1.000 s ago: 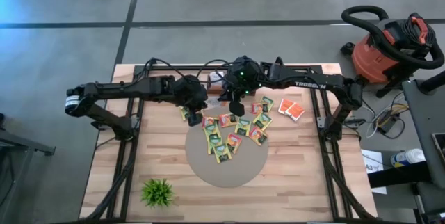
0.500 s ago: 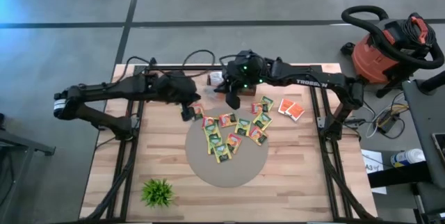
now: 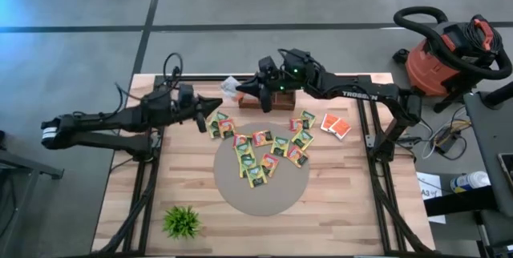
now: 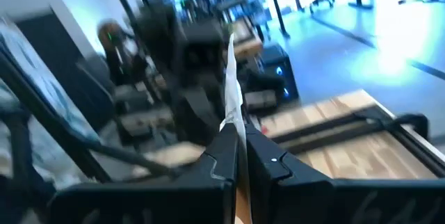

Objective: Pick & Place Tea
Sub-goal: Put the white tea bag into the left section of the wooden organizer

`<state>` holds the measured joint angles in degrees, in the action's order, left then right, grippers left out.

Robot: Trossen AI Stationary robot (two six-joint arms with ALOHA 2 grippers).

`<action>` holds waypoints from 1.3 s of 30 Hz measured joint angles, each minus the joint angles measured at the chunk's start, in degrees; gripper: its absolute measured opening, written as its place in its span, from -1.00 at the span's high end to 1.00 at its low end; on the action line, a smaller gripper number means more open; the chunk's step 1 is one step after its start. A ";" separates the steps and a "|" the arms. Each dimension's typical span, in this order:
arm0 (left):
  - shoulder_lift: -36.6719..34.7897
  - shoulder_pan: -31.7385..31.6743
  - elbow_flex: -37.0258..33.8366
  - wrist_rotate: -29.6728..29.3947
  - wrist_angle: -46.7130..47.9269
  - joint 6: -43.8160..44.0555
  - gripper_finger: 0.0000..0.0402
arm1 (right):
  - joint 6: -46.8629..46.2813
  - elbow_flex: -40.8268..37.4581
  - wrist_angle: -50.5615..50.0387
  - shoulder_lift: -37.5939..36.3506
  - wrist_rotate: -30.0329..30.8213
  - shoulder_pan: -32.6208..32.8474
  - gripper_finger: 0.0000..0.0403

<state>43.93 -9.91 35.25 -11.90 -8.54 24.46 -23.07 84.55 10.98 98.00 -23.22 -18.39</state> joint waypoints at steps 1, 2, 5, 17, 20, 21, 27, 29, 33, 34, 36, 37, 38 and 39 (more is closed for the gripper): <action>-0.46 0.00 -1.93 0.00 -3.82 1.58 0.90 | -1.30 -0.35 1.57 0.00 0.03 0.00 0.96; -0.81 0.00 -3.77 0.00 -8.37 2.65 0.90 | -2.37 -0.64 2.43 0.00 0.08 0.00 0.96; -0.99 0.00 -8.33 0.02 -22.99 4.18 0.87 | -3.93 -1.11 3.03 0.03 0.24 0.00 0.96; 4.98 -0.09 -7.60 -0.20 -31.94 5.53 0.47 | -6.93 -1.22 4.38 0.11 0.90 0.37 0.94; 8.00 -0.09 -4.89 0.11 -31.93 3.94 0.45 | -6.93 -1.22 4.40 0.11 0.90 0.65 0.94; 8.95 -0.09 -4.15 0.38 -31.89 3.59 0.45 | -6.91 -1.22 4.40 0.11 0.90 0.66 0.94; 12.34 -0.09 -1.51 3.24 -31.78 2.57 0.45 | -6.60 -1.22 4.38 0.13 0.87 0.63 0.94; 12.49 -0.09 -1.34 3.43 -31.73 2.57 0.45 | -6.52 -1.22 4.31 0.13 0.87 0.66 0.94; 11.83 -0.09 -1.60 3.40 -31.65 2.53 0.49 | -6.17 -1.22 4.28 0.13 0.87 0.63 0.94; 11.54 -0.09 -1.73 3.34 -31.58 2.45 0.51 | -5.85 -1.22 4.24 0.13 0.87 0.63 0.94; 11.20 -0.09 -1.75 3.17 -31.36 2.12 0.57 | -5.24 -1.22 4.20 0.13 0.86 0.63 0.94; 11.08 -0.09 -1.75 3.03 -31.22 1.85 0.61 | -5.25 -1.22 4.14 0.13 0.85 0.63 0.94; 10.99 -0.09 -1.75 2.97 -31.14 1.33 0.65 | -5.25 -1.22 4.00 0.13 0.85 0.63 0.94; 10.99 -0.09 -1.69 2.95 -31.17 0.86 0.69 | -5.25 -1.22 3.93 0.13 0.83 0.63 0.94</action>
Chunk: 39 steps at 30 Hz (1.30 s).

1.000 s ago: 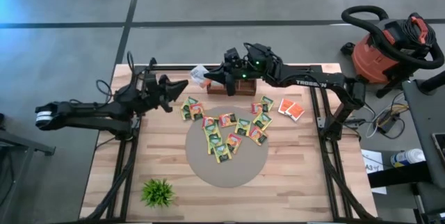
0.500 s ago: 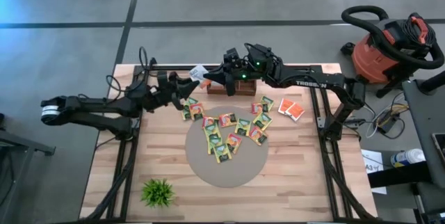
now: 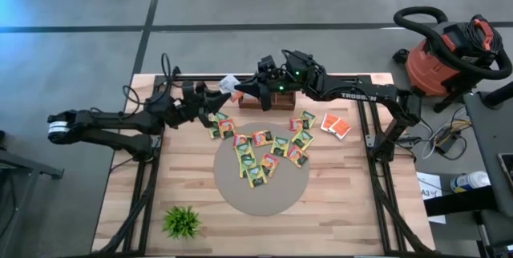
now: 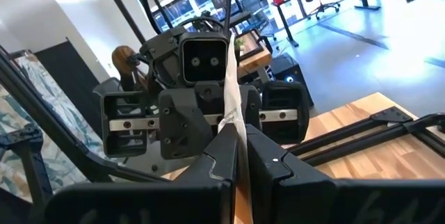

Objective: Pick & Place Tea
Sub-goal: Put the white tea bag into the left section of the wooden organizer

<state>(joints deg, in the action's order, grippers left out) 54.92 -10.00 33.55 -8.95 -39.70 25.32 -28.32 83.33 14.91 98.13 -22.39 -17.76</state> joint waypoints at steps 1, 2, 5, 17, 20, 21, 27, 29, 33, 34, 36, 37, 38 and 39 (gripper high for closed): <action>0.00 0.00 0.04 -0.02 0.02 -0.32 0.74 | 0.00 0.00 -0.05 0.00 0.00 0.00 0.94; 0.02 0.00 0.05 -0.01 0.03 -0.60 0.79 | -0.01 0.00 -0.06 0.00 -0.01 0.00 0.94; 0.07 0.00 0.01 -0.02 0.20 -1.51 0.93 | -0.04 0.00 -0.08 0.00 -0.07 0.00 0.94; -0.17 0.00 0.17 -0.03 6.07 -2.73 0.99 | 0.94 0.00 -5.90 -0.16 -0.40 -0.49 0.79; -0.68 0.00 0.28 0.18 11.10 -2.73 0.99 | 3.01 0.00 -9.51 -1.01 -1.15 -1.19 0.62; -0.89 0.00 0.33 0.28 13.09 -2.73 0.99 | 4.02 0.00 -11.08 -1.58 -1.63 -1.50 0.56; -1.56 0.07 1.75 0.53 27.08 -4.31 1.00 | 19.18 3.54 -33.42 -4.06 -1.85 -2.21 0.27; -1.05 0.07 2.55 1.19 29.42 -5.84 1.00 | 24.89 5.96 -42.04 -4.09 -1.62 -2.02 0.22; 0.72 0.04 4.99 3.97 29.75 -9.46 1.00 | 32.37 9.30 -51.26 -3.60 1.40 -0.94 0.19; 1.40 0.04 5.90 4.21 30.36 -10.64 1.00 | 33.67 10.01 -52.81 -3.51 2.15 -0.80 0.19; 2.96 0.04 7.50 4.45 32.70 -12.45 1.00 | 35.78 11.77 -53.81 -3.12 3.40 -0.37 0.19; 3.95 0.04 8.17 4.44 33.65 -13.21 1.00 | 36.50 12.66 -53.91 -3.08 4.02 -0.20 0.20; 5.12 0.04 8.83 4.52 34.11 -13.88 1.00 | 37.39 13.56 -54.68 -3.08 4.61 -0.10 0.21; 6.17 0.03 9.42 4.80 34.38 -14.48 1.00 | 38.42 14.35 -55.16 -2.93 4.71 0.02 0.22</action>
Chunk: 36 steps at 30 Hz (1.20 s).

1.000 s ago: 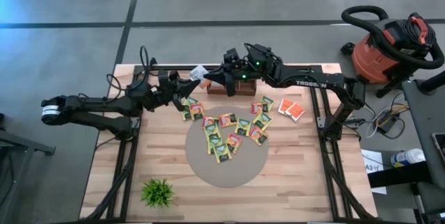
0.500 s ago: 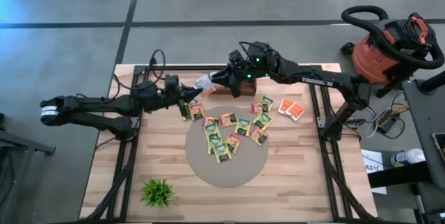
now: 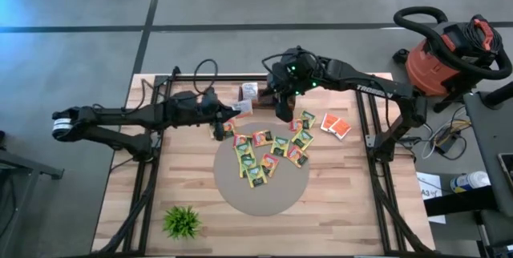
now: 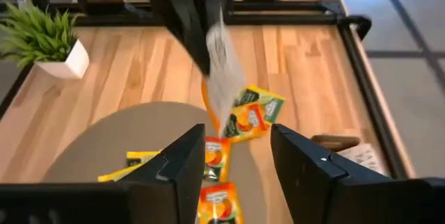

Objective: Pick & Place Tea
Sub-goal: Put the white tea bag into the left section of the wooden organizer

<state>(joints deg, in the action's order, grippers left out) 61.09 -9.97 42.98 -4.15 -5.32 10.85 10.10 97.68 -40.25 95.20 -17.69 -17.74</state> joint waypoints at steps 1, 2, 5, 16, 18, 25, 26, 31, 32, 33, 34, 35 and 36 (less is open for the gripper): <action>1.14 -0.03 0.53 0.24 0.24 -0.62 1.00 | 0.94 0.89 -0.04 0.35 0.10 0.27 0.22; 2.21 -0.03 1.27 0.43 0.32 -1.11 1.00 | 1.66 1.64 -0.21 0.60 0.15 0.42 0.23; 5.33 -0.03 3.42 0.59 -0.07 -3.15 1.00 | 3.66 3.69 -3.01 2.15 1.30 1.04 0.24; 12.64 -0.09 9.50 2.17 0.36 -7.82 1.00 | 5.17 5.76 -9.43 4.53 4.80 1.78 0.24; 13.10 -0.09 9.99 2.17 0.24 -8.38 1.00 | 5.17 5.80 -10.07 4.53 4.81 1.78 0.24; 13.97 -0.12 10.30 2.17 0.22 -9.22 1.00 | 5.06 5.17 -10.21 4.50 4.82 1.76 0.32; 14.10 -0.12 10.30 2.17 0.26 -9.22 1.00 | 5.06 5.16 -10.14 4.50 4.82 1.78 0.35; 15.04 -0.12 10.30 2.20 -0.21 -9.22 1.00 | 5.10 4.48 -9.43 4.50 4.82 1.75 0.55; 15.16 -0.14 10.30 2.17 -0.29 -9.20 1.00 | 5.10 4.35 -9.28 4.50 4.82 1.73 0.60; 15.18 -0.16 10.30 2.17 -0.35 -9.20 1.00 | 5.12 4.31 -9.16 4.50 4.82 1.73 0.66; 15.18 -0.16 10.30 2.17 -0.35 -9.21 1.00 | 5.10 4.29 -9.20 4.50 4.80 1.73 0.71; 15.18 -0.16 10.30 2.17 -0.34 -9.20 1.00 | 5.10 4.26 -9.23 4.49 4.80 1.73 0.76; 15.17 -0.16 10.30 2.17 -0.34 -9.20 1.00 | 5.10 4.16 -9.25 4.50 4.78 1.73 0.82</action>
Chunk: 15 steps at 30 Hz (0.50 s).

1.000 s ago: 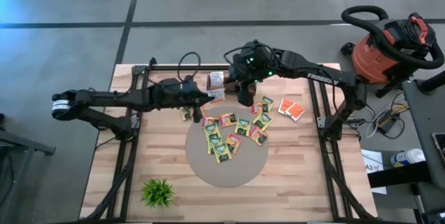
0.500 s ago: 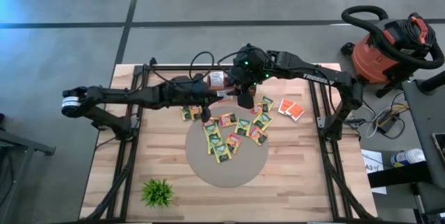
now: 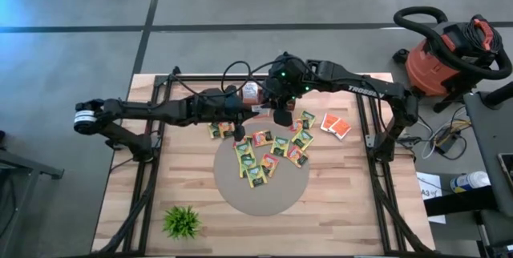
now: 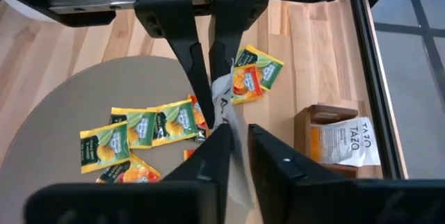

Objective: Pick & Place Tea
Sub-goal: Put the white tea bag into the left section of the wooden organizer

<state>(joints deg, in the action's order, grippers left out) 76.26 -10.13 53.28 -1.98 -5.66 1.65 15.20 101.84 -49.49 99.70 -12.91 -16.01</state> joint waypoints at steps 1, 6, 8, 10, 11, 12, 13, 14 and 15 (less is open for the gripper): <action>-0.03 0.00 0.00 0.00 0.05 0.00 1.00 | 0.00 -0.08 -0.02 0.00 0.00 0.00 0.87; -0.34 0.02 0.00 -0.48 0.37 1.75 0.98 | -0.20 -0.57 0.06 -0.09 -0.04 -0.11 0.95; -0.46 0.02 0.00 -1.43 0.75 3.08 0.94 | -0.20 -0.77 -0.05 -0.09 0.81 -0.11 0.96; -0.72 0.07 0.00 -3.72 1.58 4.35 0.87 | -0.20 -1.00 -0.29 -0.09 2.24 -0.29 0.96; -0.95 0.07 0.00 -5.18 2.47 5.07 0.83 | -0.20 -1.04 -0.16 -0.09 2.82 -0.36 0.96; -1.25 0.07 0.00 -6.86 3.58 5.77 0.79 | -0.22 -1.05 -0.03 -0.09 2.93 -0.57 0.96; -1.60 0.07 0.00 -8.47 4.75 6.44 0.75 | -0.46 -1.05 0.16 -0.09 3.23 -0.79 0.96; -2.16 0.07 0.00 -9.93 6.11 7.10 0.72 | -0.99 -1.05 0.50 -0.09 3.87 -1.04 0.96; -2.97 0.07 -0.01 -11.27 8.01 7.97 0.69 | -1.46 -1.09 0.91 -0.09 4.22 -1.40 0.96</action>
<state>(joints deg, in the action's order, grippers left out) 73.29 -10.07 53.26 -13.25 2.35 9.62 13.74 100.75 -48.58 99.61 -8.69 -17.41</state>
